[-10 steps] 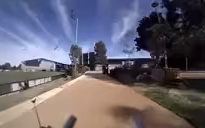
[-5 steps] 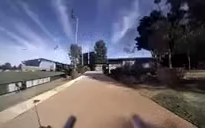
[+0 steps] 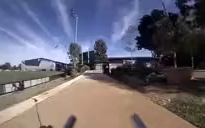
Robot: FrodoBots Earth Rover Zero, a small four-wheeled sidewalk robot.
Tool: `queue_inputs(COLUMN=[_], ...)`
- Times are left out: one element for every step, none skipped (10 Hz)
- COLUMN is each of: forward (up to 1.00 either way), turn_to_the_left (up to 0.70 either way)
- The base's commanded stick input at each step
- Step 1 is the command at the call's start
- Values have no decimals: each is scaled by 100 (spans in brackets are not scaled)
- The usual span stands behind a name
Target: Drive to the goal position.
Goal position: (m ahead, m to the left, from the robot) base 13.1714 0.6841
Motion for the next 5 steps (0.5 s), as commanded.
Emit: queue_inputs(forward=[100,100,100,100,100], turn_to_the_left=[0,0,0,0,0])
